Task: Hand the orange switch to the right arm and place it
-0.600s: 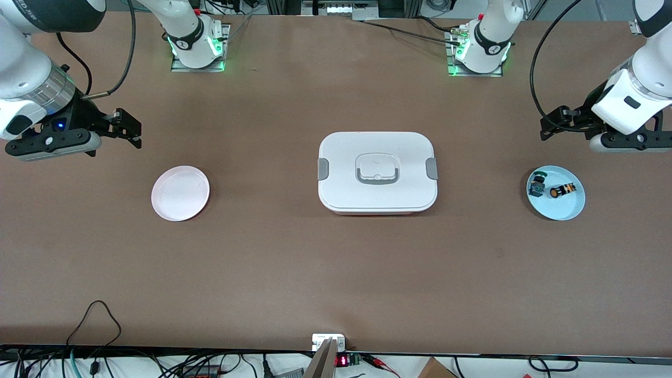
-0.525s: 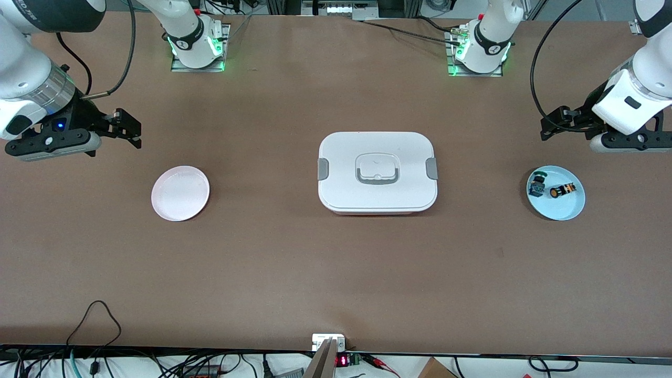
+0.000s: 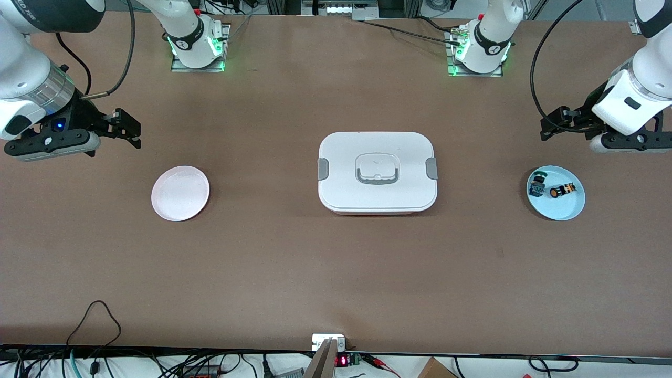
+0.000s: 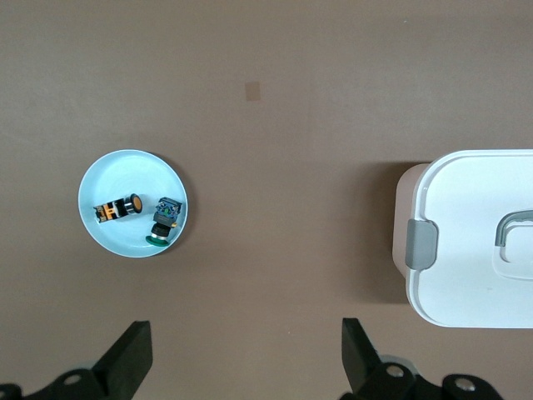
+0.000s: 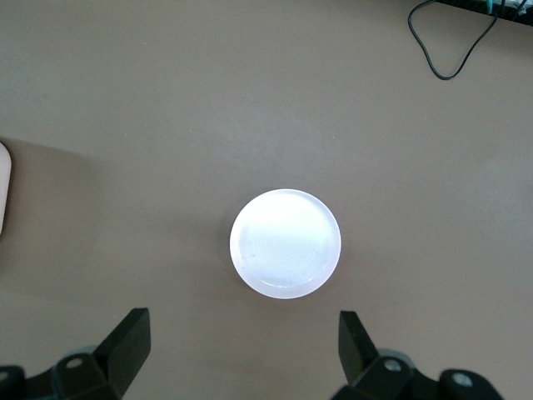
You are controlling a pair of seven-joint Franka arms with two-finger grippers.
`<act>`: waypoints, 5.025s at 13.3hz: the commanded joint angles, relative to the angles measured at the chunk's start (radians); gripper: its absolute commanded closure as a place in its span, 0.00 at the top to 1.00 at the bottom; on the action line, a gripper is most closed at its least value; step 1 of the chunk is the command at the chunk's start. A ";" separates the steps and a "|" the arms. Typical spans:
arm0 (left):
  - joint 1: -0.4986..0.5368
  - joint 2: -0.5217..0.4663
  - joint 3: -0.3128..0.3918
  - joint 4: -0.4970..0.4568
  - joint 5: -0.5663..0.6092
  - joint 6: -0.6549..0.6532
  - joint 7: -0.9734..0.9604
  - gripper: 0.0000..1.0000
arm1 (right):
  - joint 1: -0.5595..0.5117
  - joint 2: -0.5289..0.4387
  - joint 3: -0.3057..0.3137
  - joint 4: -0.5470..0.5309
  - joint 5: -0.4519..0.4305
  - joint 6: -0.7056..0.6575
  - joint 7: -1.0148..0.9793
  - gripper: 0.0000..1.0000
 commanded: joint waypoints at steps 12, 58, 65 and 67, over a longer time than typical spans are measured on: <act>0.028 0.056 0.000 0.038 -0.019 -0.037 0.004 1.00 | -0.002 -0.001 0.005 0.013 0.004 -0.012 -0.003 1.00; 0.398 0.394 0.001 -0.405 0.048 0.841 0.110 1.00 | 0.009 -0.010 0.005 0.013 0.007 -0.033 -0.003 1.00; 0.430 0.441 0.001 -0.410 0.050 0.874 0.139 1.00 | 0.016 -0.012 0.008 0.013 0.007 -0.039 0.006 1.00; 0.433 0.457 0.001 -0.410 0.048 0.874 0.139 1.00 | 0.036 -0.015 0.008 0.013 0.007 -0.039 0.013 1.00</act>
